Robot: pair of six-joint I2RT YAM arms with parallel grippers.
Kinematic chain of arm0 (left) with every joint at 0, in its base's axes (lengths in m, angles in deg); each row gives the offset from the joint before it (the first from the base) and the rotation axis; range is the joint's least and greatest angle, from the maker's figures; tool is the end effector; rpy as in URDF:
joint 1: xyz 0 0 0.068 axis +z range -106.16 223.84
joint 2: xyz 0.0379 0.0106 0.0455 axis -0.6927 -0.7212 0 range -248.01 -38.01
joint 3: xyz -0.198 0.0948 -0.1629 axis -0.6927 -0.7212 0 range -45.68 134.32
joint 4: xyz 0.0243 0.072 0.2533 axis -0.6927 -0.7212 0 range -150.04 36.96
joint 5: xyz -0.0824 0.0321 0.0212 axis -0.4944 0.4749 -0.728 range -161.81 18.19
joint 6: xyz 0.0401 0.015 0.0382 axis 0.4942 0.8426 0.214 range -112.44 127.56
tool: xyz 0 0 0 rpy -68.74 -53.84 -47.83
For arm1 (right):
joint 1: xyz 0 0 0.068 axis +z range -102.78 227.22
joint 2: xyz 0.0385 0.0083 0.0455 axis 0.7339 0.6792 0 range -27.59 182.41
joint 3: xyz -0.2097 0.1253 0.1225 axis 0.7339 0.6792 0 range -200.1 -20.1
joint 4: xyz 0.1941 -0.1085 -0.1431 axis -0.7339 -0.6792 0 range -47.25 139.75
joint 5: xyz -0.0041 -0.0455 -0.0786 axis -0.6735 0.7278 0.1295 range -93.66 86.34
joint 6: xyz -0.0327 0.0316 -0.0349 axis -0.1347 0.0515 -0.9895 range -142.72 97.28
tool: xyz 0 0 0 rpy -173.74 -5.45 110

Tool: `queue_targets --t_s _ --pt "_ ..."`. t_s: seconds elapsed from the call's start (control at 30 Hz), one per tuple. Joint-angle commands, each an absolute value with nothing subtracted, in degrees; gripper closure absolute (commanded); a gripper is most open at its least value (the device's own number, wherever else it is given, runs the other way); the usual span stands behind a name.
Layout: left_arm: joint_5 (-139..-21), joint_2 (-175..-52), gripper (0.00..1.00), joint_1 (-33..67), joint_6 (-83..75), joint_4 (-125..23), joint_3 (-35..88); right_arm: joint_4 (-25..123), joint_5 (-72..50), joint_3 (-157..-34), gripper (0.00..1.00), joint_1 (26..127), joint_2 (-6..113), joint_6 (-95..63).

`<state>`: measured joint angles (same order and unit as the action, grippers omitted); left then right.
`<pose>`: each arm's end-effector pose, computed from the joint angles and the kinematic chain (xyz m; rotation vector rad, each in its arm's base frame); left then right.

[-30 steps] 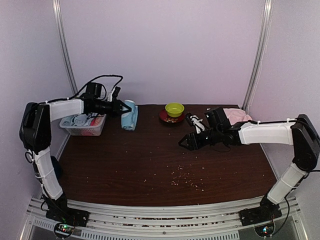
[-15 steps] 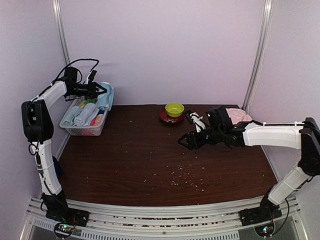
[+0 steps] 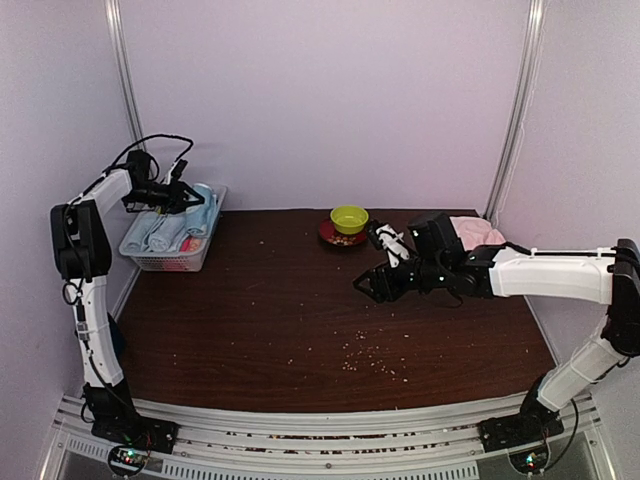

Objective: Roll the towels
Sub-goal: Adjust the towel in the storage box.

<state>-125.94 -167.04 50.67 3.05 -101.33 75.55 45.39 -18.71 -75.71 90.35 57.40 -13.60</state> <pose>0.4957 0.0261 0.2636 0.1291 2.3215 -1.1595 0.2386 0.2379 0.2447 -0.8079 2.0999 0.7945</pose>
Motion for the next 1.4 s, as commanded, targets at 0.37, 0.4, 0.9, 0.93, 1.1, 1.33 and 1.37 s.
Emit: queue_targets --t_s 0.37,0.4,0.9,0.93,1.1,1.33,1.37 --pt "-134.3 -163.6 0.80 55.2 0.2 -96.2 71.0 44.1 -15.1 -77.2 0.40 93.0 58.5 -15.1" --pt "-135.3 -162.8 0.79 54.9 -0.7 -95.3 70.7 44.1 -15.0 -77.2 0.40 93.1 58.5 -15.1" --pt "-135.4 -163.2 0.81 49.1 -2.1 -94.5 67.0 43.4 -13.1 -77.5 0.40 94.0 58.6 -15.7" --pt "-135.2 -163.8 0.81 49.1 -1.9 -94.9 67.2 43.4 -13.0 -77.6 0.40 94.0 58.6 -15.7" --pt "-132.9 -166.0 0.81 49.9 -1.7 -96.0 67.9 42.9 -12.0 -77.8 0.40 94.5 58.5 -16.0" --pt "-126.6 -168.3 0.82 51.0 0.7 -100.1 68.6 42.3 -10.6 -78.1 0.41 95.2 58.6 -16.4" --pt "-125.3 -168.5 0.81 51.1 1.0 -100.6 68.9 42.4 -10.6 -78.2 0.41 95.2 58.6 -16.4"
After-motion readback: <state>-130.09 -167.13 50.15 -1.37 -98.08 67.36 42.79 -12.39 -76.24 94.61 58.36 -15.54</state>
